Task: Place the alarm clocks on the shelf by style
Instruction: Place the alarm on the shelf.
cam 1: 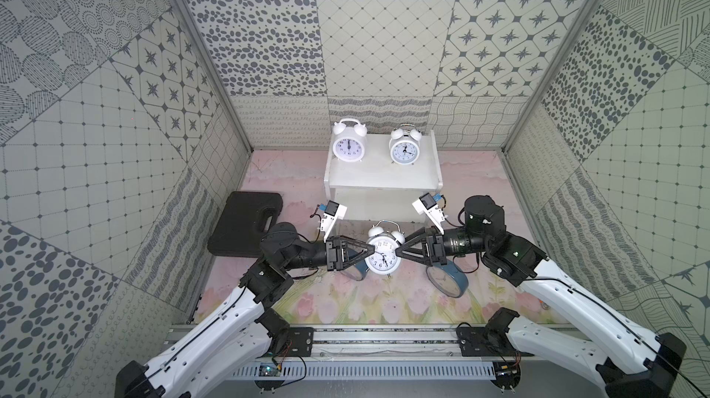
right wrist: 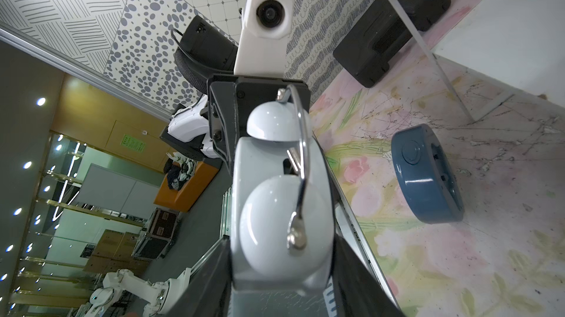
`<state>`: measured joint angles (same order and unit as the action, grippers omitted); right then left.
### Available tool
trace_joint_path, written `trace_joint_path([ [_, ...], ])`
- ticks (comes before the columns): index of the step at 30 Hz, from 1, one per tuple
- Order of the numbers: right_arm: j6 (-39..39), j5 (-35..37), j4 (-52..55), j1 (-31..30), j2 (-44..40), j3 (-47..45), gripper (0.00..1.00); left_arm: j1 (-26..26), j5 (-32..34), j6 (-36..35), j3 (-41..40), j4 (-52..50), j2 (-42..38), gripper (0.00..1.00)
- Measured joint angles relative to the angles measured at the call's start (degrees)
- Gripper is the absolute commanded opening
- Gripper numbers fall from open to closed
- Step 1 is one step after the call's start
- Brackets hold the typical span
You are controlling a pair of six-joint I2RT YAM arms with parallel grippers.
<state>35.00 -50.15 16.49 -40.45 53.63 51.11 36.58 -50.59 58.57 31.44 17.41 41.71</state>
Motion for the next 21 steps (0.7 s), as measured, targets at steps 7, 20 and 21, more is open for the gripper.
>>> trace_joint_path([
  [7, 0.3, -0.3, -0.5, -0.2, 0.4, 0.0, 0.59, 0.0, 0.0, 0.0, 0.0, 0.0, 0.2, 0.35],
  [20, 1.2, 0.3, -0.6, -0.7, 0.5, 0.0, 0.40, -0.2, -0.1, -0.6, 0.0, 0.3, 0.2, 0.56],
  [21, 1.2, 0.5, -0.6, -0.7, 0.5, 0.0, 0.39, -0.2, -0.1, -0.8, 0.0, 0.2, 0.2, 0.64],
])
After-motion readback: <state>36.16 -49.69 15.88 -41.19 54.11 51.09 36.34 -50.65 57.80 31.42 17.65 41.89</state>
